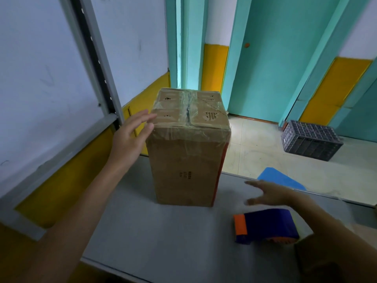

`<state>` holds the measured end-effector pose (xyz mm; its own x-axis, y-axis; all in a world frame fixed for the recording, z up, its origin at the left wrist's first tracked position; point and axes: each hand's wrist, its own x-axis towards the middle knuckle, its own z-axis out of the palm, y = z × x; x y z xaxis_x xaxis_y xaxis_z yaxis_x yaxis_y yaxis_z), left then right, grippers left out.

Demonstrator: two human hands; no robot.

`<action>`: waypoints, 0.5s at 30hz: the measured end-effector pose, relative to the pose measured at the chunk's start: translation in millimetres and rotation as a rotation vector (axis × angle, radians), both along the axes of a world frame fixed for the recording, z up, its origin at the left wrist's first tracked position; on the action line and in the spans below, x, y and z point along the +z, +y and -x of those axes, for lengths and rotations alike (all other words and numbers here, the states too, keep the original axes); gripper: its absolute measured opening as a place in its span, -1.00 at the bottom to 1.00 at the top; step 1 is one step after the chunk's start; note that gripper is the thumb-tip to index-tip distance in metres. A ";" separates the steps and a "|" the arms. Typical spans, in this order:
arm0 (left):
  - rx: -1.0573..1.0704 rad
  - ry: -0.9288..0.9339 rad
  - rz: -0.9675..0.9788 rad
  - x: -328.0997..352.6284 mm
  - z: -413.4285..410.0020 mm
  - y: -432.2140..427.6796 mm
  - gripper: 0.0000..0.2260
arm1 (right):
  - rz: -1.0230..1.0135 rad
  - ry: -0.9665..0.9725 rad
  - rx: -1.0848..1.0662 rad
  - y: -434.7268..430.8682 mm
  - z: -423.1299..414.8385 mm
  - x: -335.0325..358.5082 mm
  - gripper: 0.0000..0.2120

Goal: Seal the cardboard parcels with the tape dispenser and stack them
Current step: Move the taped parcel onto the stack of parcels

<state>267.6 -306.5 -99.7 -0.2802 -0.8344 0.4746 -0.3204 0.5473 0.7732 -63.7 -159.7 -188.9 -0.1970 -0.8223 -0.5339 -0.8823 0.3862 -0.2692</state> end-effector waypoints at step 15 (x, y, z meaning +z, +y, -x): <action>0.088 0.053 0.322 -42.5 24.2 -13.1 -0.57 | 1.412 -0.087 -0.009 -73.0 -98.7 59.2 -0.53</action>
<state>243.3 -319.6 -142.2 -0.1818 -0.6594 0.7295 -0.3416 0.7380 0.5819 35.1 -232.8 -129.7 -0.2147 -0.6661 0.7143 -0.8419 -0.2445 -0.4810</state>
